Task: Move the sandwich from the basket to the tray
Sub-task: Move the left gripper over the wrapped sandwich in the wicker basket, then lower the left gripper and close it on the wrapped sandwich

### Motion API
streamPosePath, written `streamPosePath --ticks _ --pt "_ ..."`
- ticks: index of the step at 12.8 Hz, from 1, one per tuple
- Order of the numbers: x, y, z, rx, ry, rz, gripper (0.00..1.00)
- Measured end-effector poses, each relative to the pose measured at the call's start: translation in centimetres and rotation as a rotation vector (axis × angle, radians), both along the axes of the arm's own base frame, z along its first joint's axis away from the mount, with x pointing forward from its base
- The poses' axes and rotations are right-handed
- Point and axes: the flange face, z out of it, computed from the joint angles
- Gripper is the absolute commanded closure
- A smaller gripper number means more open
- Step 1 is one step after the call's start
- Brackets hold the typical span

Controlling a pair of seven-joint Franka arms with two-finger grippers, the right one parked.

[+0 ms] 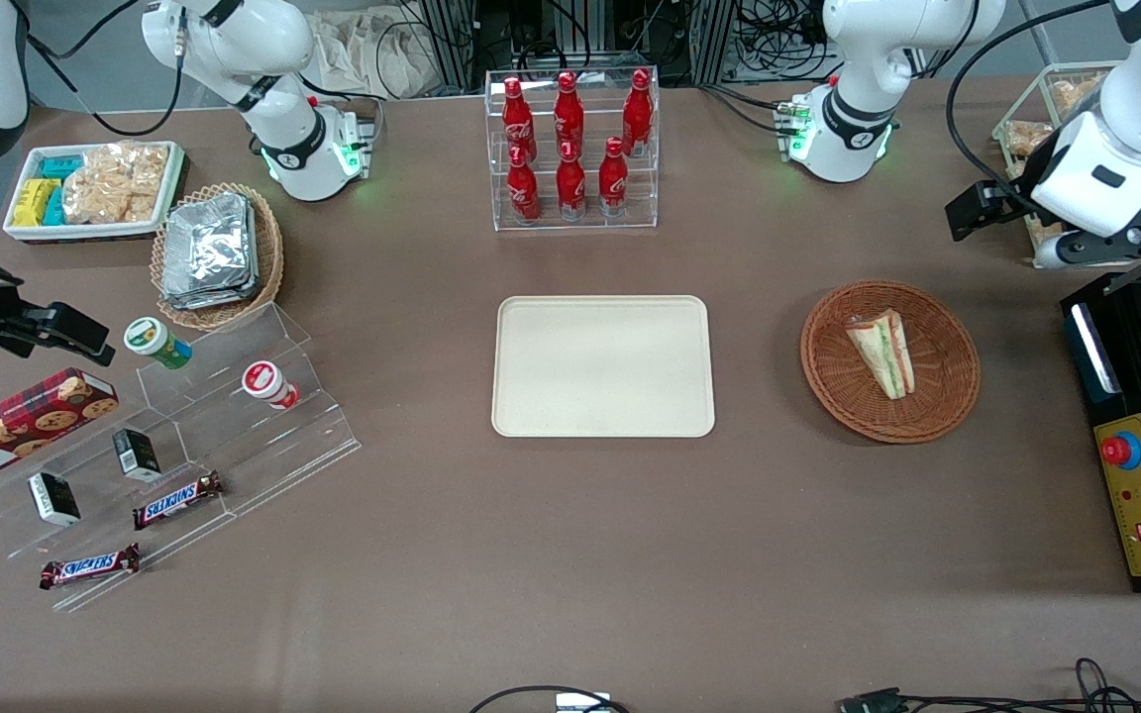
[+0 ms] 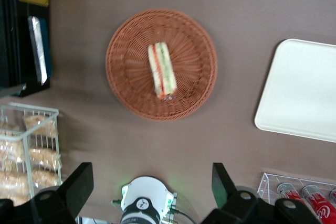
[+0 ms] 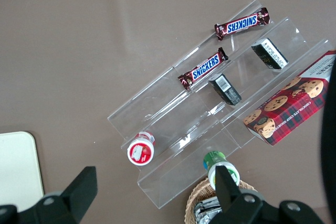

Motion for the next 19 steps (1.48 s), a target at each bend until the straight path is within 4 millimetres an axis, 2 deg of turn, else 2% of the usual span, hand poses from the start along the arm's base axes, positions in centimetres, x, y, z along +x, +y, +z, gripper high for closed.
streamPosePath --ticks 4,7,8,10,13,19 --pt "-1.8 4.0 -0.7 0.007 0.021 0.167 0.00" --pt "-1.6 4.7 -2.2 0.011 0.023 0.200 0.00" --pt "-1.3 4.6 -3.3 0.010 0.011 0.203 0.00" --pt "-1.2 4.5 -7.2 0.010 -0.015 0.215 0.00" --pt "-2.2 3.9 -14.5 0.013 -0.055 0.254 0.00" --pt "-3.3 3.7 -25.3 -0.003 -0.114 0.249 0.00"
